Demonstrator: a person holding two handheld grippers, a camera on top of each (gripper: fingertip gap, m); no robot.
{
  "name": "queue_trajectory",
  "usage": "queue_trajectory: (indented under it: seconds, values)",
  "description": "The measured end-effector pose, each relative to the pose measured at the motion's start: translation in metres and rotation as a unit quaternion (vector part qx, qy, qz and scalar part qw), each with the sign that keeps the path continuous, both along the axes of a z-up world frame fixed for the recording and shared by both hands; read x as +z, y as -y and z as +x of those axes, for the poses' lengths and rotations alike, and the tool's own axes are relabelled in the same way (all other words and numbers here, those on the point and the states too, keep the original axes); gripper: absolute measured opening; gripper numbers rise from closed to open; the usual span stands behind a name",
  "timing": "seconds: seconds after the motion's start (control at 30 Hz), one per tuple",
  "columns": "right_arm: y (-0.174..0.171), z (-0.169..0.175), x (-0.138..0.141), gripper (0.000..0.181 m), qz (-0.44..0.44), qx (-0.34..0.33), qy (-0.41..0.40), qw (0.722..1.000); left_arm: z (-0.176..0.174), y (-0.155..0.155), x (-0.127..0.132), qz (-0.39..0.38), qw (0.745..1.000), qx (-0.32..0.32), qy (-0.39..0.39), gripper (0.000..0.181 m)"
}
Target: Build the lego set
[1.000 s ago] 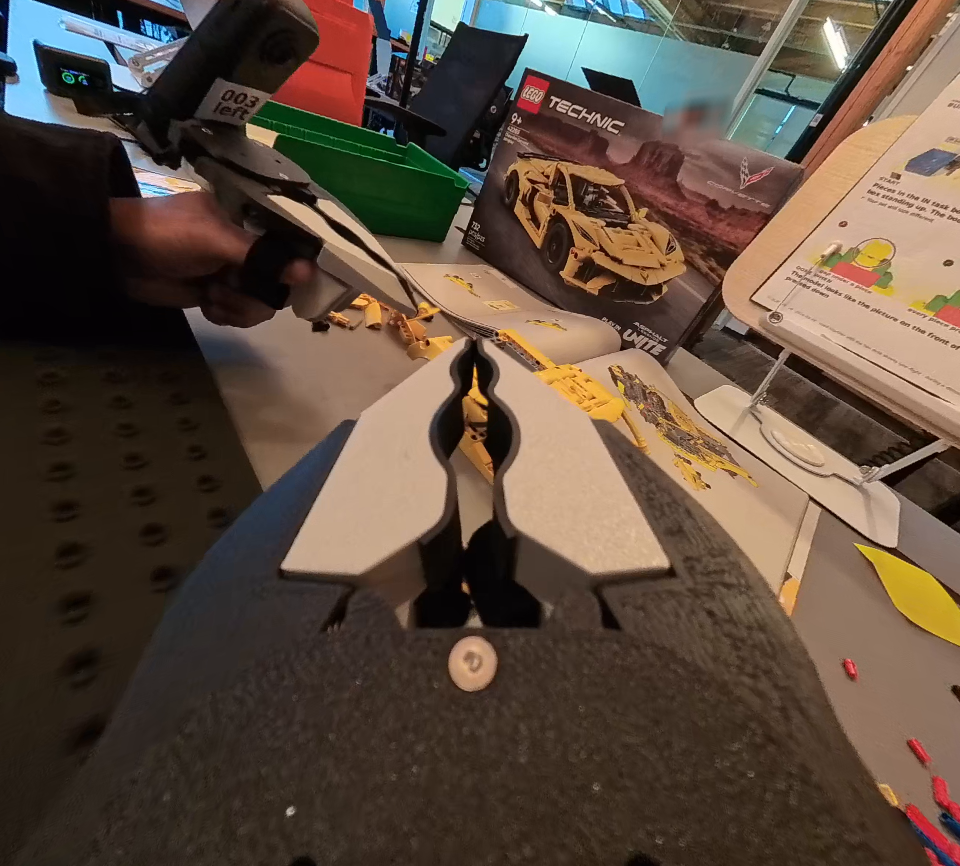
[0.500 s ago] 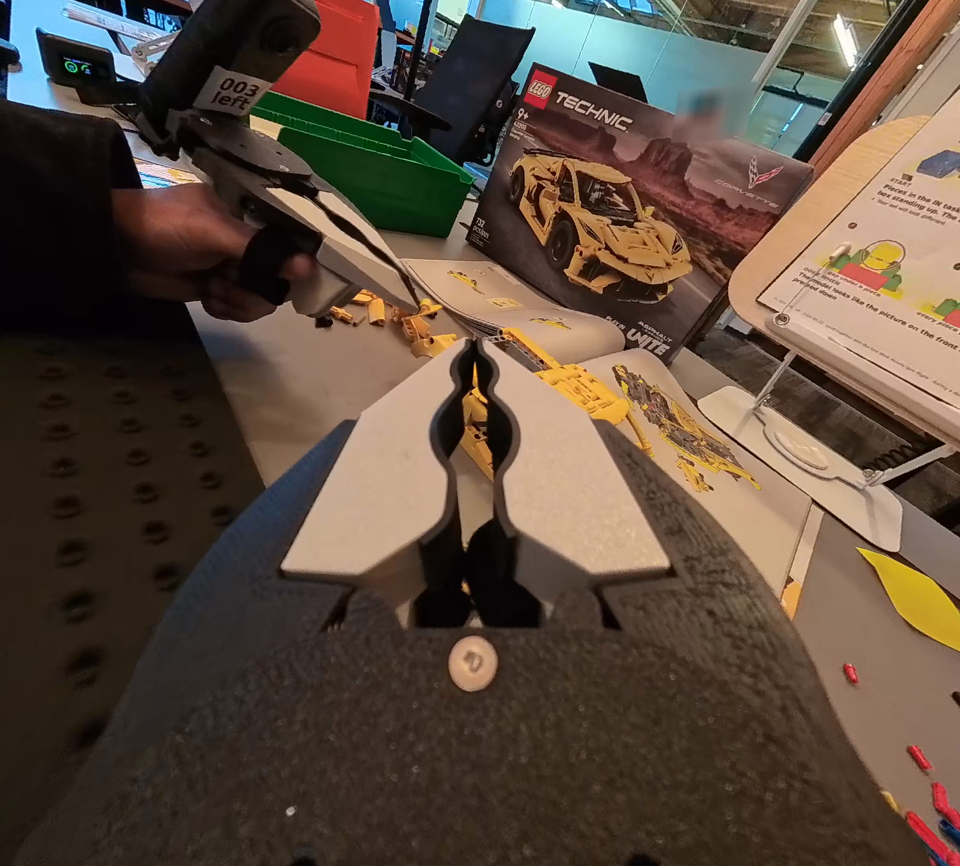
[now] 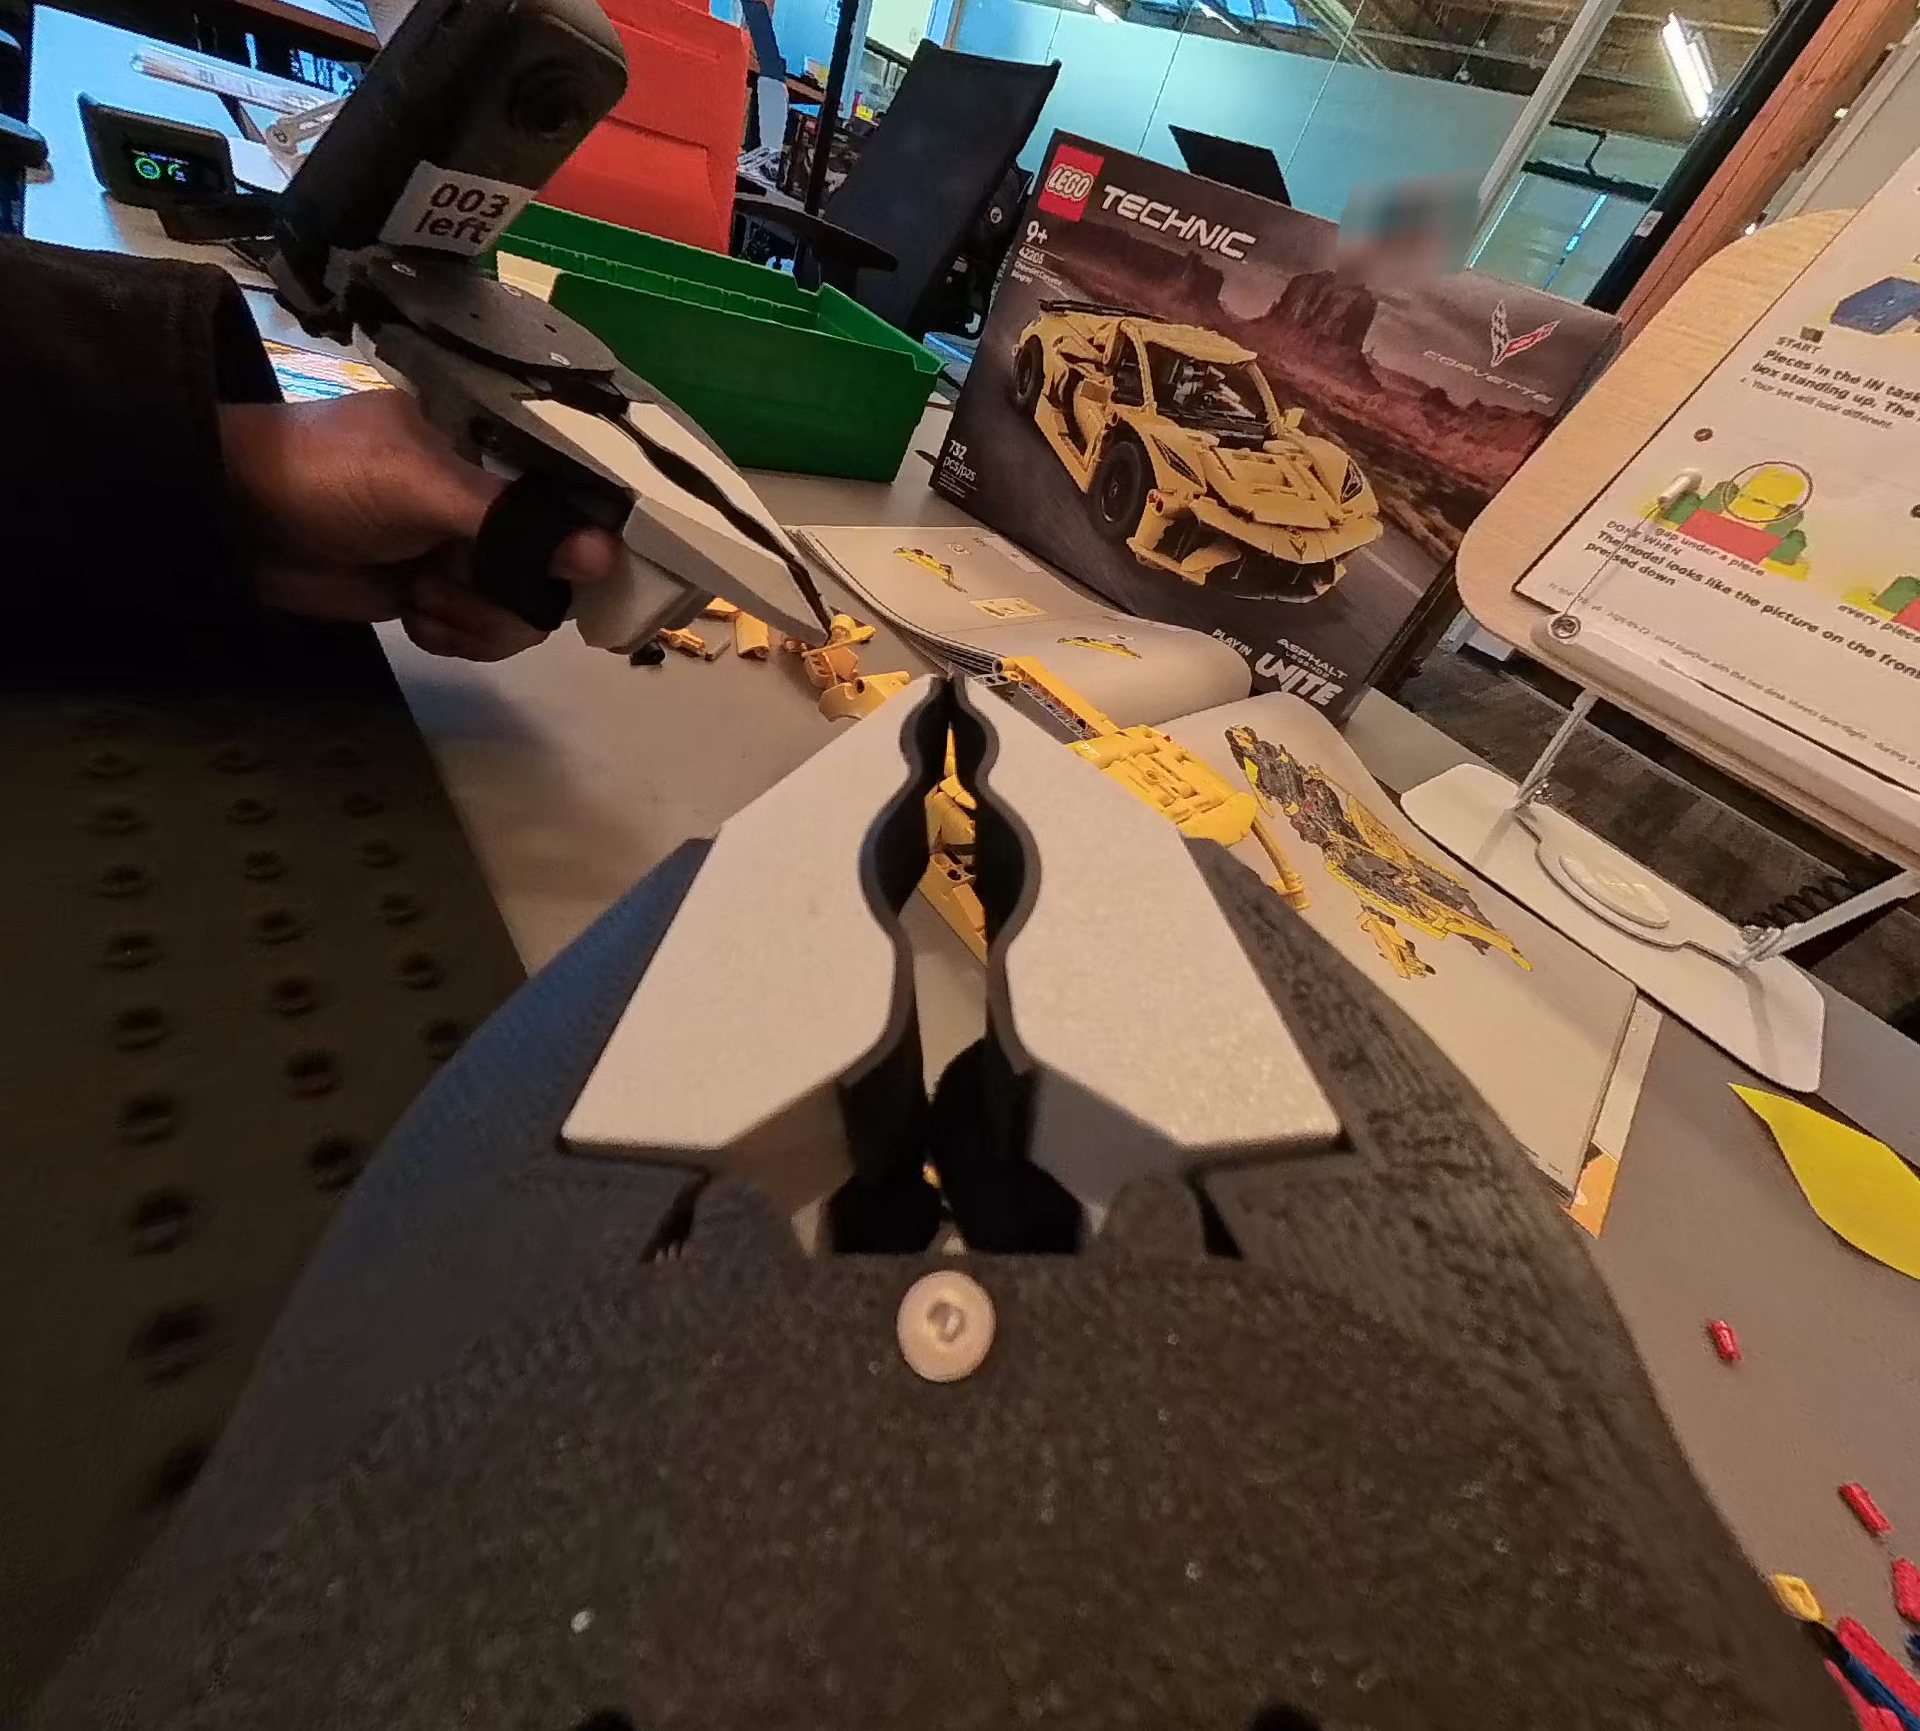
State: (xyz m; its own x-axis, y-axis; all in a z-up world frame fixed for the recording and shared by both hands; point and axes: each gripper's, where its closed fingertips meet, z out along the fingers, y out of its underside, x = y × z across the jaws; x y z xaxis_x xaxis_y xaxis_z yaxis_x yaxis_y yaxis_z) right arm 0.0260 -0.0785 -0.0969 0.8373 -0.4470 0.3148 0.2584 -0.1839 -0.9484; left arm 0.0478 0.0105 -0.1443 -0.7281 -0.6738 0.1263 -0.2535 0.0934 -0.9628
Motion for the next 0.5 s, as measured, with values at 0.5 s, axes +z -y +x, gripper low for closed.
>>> queue_trajectory:
  seconds: [0.5]
  values:
    - [-0.001,0.004,-0.012,0.0,-0.036,-0.015,-0.006,0.999,-0.001,0.004,-0.008,0.024,1.0,-0.002,-0.015,0.006]
